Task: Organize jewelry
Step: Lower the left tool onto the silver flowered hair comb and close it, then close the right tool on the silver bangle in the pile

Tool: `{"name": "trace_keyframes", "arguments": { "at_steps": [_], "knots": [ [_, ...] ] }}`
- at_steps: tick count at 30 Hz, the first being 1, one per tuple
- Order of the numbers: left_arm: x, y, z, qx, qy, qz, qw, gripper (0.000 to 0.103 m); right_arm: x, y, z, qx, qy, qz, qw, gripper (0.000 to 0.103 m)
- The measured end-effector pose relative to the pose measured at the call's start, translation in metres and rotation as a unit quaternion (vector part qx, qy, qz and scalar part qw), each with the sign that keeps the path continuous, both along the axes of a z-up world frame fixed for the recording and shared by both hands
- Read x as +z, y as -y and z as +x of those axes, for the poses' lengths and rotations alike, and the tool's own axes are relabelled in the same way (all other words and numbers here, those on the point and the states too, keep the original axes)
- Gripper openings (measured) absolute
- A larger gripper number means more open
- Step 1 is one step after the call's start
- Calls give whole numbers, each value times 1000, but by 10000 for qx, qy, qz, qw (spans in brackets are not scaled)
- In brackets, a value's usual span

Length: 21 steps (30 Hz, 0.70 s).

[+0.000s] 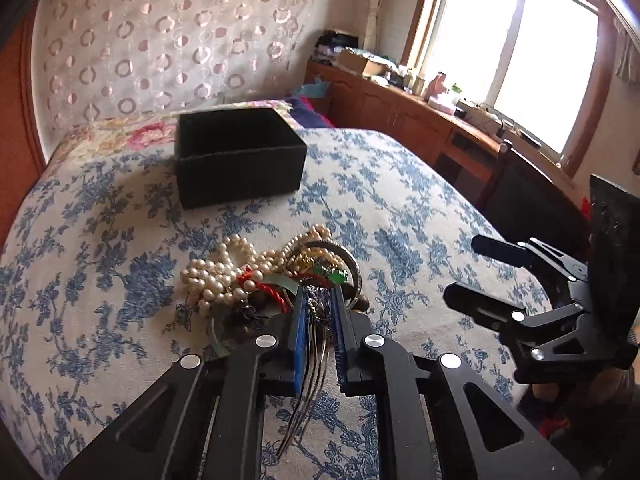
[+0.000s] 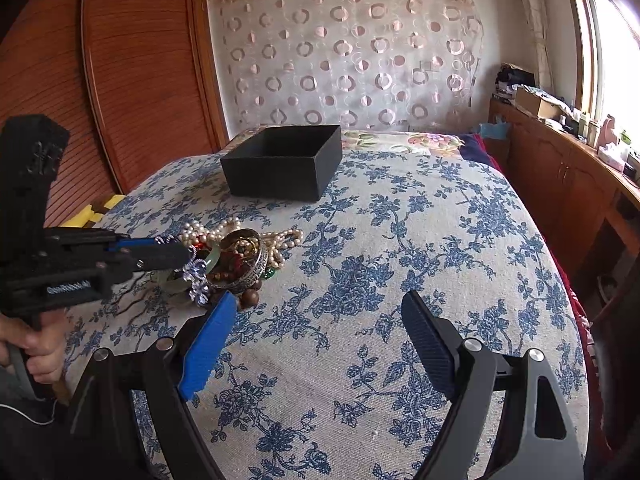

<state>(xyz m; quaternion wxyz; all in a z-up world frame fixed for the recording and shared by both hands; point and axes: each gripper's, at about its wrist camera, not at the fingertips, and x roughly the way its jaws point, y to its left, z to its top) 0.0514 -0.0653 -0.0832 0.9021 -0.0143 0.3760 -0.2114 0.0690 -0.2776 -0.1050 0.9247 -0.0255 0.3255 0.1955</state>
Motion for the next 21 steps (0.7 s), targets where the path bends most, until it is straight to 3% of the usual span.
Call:
{"name": "trace_keyframes", "arguments": {
  "at_steps": [9, 13, 15, 21],
  "knots": [
    [20, -10, -8, 96, 276, -151, 9995, 10, 5, -12, 9, 205, 15, -72, 9998, 84],
    [25, -18, -11, 192, 365, -183, 9990, 10, 3, -22, 25, 390, -146, -91, 9991, 49],
    [26, -23, -10, 236, 374, -187, 9988, 10, 1, -28, 35, 507, -283, -85, 9983, 38],
    [29, -34, -8, 377, 412, -193, 9983, 10, -3, -50, 50, 826, -545, 13, 9951, 28]
  ]
}}
